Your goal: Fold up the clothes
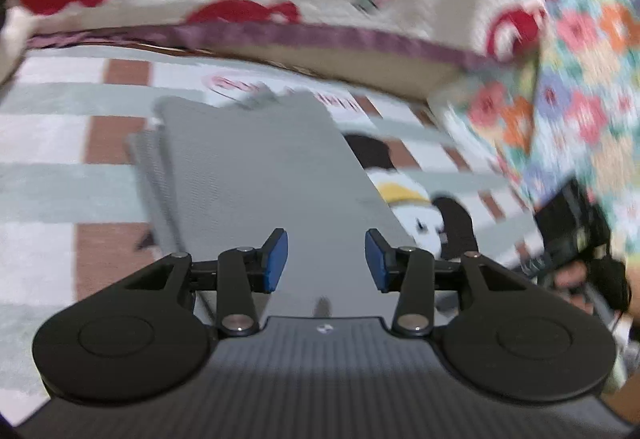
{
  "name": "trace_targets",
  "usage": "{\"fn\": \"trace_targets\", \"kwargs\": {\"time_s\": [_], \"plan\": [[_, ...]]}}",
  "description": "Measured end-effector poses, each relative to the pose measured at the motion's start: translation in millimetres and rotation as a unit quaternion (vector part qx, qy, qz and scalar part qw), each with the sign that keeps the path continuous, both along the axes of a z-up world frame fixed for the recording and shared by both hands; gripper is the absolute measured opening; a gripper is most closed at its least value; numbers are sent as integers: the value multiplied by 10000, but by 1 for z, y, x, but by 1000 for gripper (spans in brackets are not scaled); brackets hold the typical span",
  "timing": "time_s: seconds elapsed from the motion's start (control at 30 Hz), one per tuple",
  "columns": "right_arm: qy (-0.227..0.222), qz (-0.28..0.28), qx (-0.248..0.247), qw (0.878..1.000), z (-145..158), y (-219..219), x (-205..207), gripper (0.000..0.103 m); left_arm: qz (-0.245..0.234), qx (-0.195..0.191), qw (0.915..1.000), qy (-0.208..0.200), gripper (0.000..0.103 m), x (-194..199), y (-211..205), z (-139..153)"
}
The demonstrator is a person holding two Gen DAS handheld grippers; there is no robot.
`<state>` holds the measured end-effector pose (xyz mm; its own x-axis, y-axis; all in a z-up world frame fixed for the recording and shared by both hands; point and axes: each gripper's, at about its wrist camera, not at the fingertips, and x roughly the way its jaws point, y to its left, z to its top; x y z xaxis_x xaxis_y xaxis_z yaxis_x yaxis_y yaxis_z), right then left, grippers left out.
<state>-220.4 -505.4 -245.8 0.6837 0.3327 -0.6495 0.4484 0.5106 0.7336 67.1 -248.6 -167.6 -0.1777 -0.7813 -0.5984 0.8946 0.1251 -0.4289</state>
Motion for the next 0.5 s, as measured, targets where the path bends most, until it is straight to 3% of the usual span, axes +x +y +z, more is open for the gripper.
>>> {"fn": "trace_targets", "kwargs": {"time_s": [0.23, 0.33, 0.4, 0.5], "plan": [[-1007, -364, -74, 9942, 52, -11, 10, 15, -739, 289, 9968, -31, 45, -23, -5, -14], [-1231, -210, -337, 9916, 76, -9, 29, 15, -1070, 257, 9929, -446, 49, -40, 6, -1], [-1249, -143, -441, 9911, 84, -11, 40, 15, -1318, 244, 9881, -752, 60, -52, 13, 4], [-1365, -150, -428, 9896, 90, -23, 46, 15, -1355, 364, 9830, -1181, 64, -65, 14, 3]]}}
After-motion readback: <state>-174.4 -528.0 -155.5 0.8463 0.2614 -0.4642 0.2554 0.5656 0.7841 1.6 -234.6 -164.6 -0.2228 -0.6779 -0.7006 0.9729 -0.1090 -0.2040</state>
